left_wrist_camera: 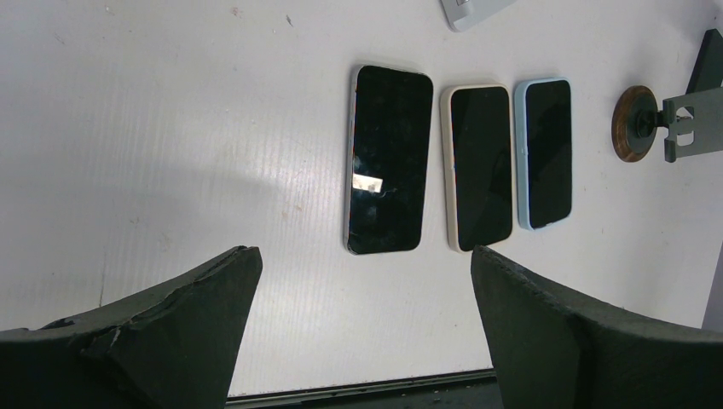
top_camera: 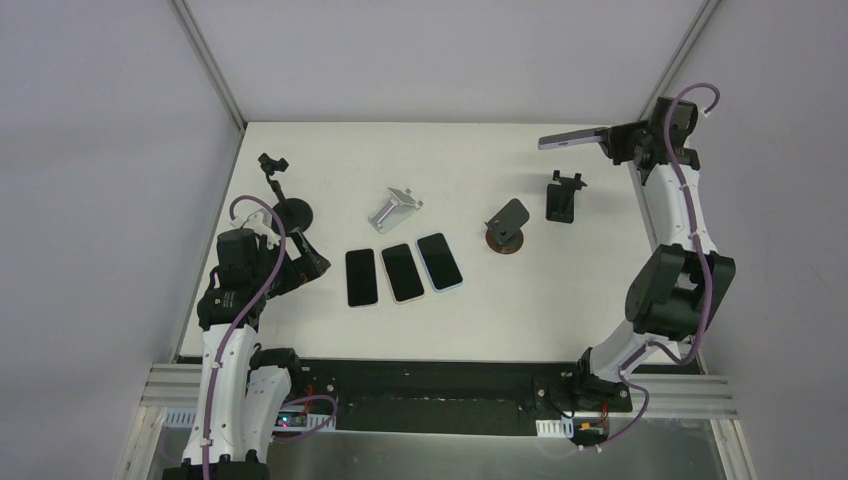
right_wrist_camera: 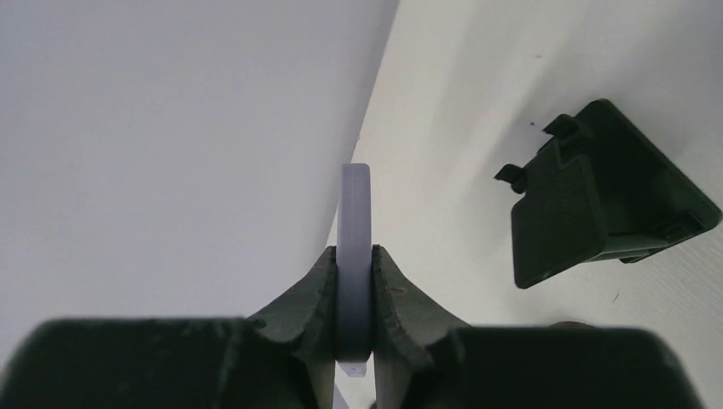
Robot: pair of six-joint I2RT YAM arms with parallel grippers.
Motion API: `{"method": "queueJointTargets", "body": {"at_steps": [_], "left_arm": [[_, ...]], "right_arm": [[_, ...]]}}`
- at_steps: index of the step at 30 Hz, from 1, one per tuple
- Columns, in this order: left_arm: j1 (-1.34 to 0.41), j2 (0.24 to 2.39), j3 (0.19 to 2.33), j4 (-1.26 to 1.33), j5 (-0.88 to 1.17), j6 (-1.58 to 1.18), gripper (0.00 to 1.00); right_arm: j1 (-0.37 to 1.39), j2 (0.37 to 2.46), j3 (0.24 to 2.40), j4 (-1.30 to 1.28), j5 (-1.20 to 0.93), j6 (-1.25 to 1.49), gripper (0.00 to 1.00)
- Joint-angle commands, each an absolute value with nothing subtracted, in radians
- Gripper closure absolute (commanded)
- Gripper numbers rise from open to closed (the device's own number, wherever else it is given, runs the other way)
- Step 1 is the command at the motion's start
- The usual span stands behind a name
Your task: Remove the phone from the phone stand
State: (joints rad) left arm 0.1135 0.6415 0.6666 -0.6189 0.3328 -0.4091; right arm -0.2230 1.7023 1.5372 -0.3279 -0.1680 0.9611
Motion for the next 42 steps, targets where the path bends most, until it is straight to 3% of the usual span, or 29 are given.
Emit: {"method": "queueJointTargets", "body": {"at_steps": [1, 9, 17, 29, 42], "left_arm": [[0.129, 0.644, 0.683, -0.615, 0.344, -0.419, 0.00], [0.128, 0.647, 0.683, -0.615, 0.345, -0.420, 0.00], [0.129, 0.649, 0.683, -0.615, 0.344, -0.422, 0.00], [0.128, 0.655, 0.682, -0.615, 0.345, -0.422, 0.00], [0.129, 0.658, 0.682, -0.615, 0.346, -0.422, 0.00]], "right_arm": [[-0.123, 1.556, 1.569, -0.205, -0.224, 0.781, 1.00], [0.199, 1.375, 1.425, -0.178, -0.253, 0.226, 1.00], [0.421, 1.325, 1.245, -0.155, -0.201, -0.069, 1.00], [0.515, 1.430, 1.112, 0.080, -0.024, -0.154, 1.00], [0.519, 1.529, 1.126, 0.005, 0.157, -0.328, 1.00]]}}
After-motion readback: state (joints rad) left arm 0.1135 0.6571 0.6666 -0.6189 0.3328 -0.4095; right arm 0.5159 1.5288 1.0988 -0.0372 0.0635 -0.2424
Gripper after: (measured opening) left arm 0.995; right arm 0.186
